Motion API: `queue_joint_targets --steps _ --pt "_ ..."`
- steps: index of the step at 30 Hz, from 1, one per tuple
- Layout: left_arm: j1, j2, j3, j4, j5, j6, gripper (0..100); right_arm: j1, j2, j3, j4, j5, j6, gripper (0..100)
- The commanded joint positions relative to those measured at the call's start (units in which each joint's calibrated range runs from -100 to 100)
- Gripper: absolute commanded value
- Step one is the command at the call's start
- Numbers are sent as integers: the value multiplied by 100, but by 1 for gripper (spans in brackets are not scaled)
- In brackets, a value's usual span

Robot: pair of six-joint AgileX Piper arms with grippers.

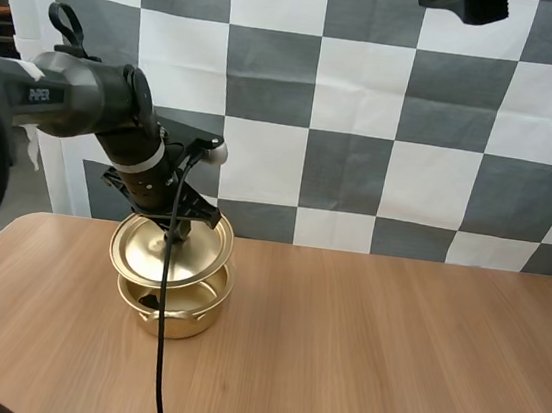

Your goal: Open the pot, put the car inside, and close it

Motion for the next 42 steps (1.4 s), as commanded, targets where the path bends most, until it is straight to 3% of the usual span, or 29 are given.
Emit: queue_joint_targets --steps 1,42 --pt "4 162 9 7 -5 0 0 -3 4 1 -1 0 3 100" --pt "4 784 34 -5 -50 34 0 -3 4 1 -1 0 3 100"
